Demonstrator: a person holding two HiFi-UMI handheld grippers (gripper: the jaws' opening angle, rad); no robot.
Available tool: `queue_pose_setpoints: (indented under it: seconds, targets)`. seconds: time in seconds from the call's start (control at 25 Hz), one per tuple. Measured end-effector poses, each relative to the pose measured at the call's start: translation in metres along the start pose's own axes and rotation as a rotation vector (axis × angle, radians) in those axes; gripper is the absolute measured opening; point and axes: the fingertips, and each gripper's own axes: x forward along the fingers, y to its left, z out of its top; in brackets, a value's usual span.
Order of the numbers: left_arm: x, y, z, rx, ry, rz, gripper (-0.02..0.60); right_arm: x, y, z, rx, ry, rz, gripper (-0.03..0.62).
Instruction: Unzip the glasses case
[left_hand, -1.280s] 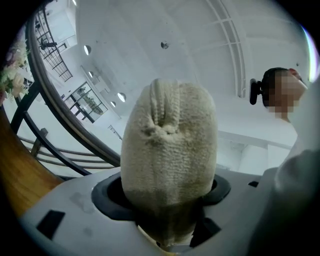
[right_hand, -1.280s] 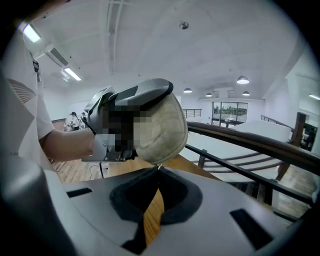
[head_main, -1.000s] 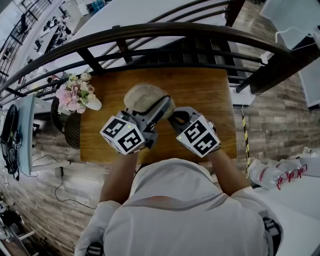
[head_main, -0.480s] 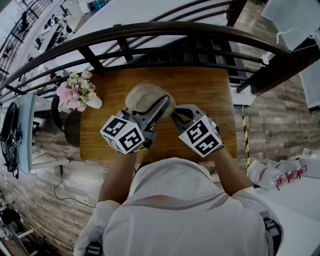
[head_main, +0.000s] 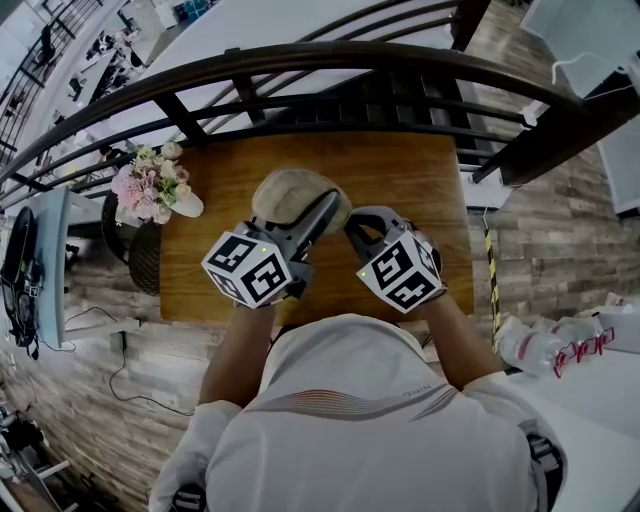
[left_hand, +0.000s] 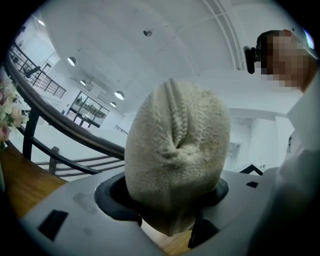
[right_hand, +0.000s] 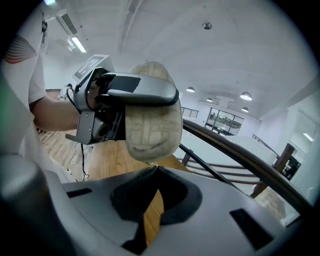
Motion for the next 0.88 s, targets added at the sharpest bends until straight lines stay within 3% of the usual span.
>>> queue_pose_setpoints:
  seconds: [0.2,0.64,0.88]
  targets:
    - [0.0,0.0,-0.013,-0.031,0.047,-0.003,0.287,-0.003,-0.015,-0.007,-0.03,0.015,-0.042,0.049]
    - [0.0,-0.02,-0.044,0.172,0.261,-0.09,0.288,-0.012,-0.021,0.002,-0.244,-0.008,-0.111,0.051]
    - [-0.004,-0.022,-0.059,0.176,0.34,-0.119,0.288,-0.019,-0.019,0.011,-0.305,-0.042,-0.141,0.051]
